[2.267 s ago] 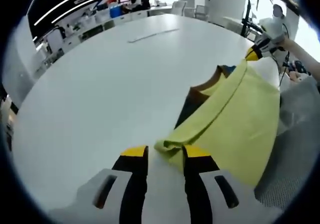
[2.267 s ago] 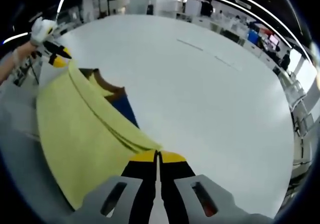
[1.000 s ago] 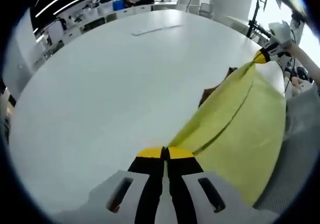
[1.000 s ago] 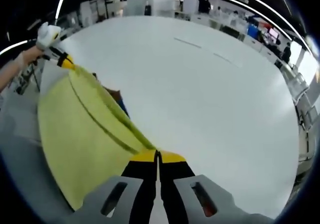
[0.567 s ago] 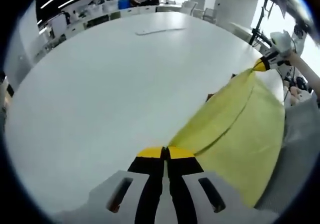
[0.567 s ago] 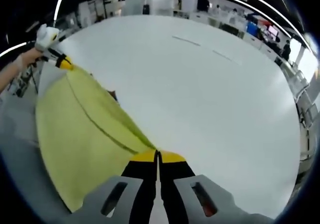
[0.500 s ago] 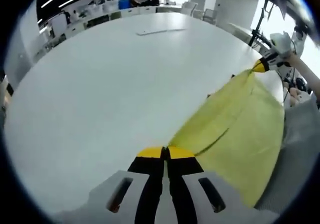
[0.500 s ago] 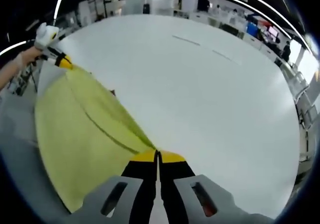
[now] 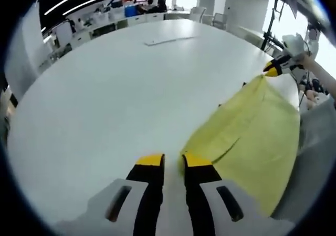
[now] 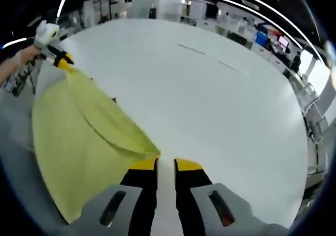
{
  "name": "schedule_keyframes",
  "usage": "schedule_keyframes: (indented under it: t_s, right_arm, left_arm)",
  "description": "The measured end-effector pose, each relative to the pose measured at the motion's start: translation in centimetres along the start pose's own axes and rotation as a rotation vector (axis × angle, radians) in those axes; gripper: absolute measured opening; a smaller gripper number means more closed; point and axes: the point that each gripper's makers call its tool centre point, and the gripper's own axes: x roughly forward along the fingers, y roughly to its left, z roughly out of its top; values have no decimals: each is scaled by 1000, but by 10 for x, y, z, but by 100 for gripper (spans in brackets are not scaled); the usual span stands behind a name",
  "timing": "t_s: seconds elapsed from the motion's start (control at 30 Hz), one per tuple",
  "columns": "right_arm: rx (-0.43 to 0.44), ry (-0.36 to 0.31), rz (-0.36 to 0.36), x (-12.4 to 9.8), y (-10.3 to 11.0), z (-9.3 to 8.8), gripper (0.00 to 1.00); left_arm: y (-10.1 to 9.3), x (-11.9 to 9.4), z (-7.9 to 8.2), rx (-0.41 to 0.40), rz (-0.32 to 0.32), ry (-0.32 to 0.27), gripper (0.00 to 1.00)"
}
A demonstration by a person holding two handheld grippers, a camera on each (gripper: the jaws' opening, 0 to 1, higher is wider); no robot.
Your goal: Fold the garment on the visible template until the final outline fits inside the template.
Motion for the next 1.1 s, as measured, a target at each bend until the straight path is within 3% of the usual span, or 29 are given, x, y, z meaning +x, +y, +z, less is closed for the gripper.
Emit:
schedule_keyframes:
  t_s: [0.27, 0.5, 0.67, 0.77, 1.1]
  right_arm:
    - [-89, -27, 21, -5, 14, 9, 12]
    - [-189, -35, 67, -5, 25, 22, 14]
    - [-320, -28, 118, -3, 40, 25, 18]
    - [-358, -21, 120, -1, 44, 25, 18]
    - [-441, 17, 176, 11, 58, 22, 17]
  left_arm:
    - [-12, -12, 15, 150, 1, -23, 17]
    - [-32, -19, 31, 354, -49, -9, 17]
    - [-38, -18, 23, 481, -75, 78, 19]
    - [-42, -15, 20, 524, -95, 91, 19]
    - [-57, -7, 5, 577, -183, 138, 17]
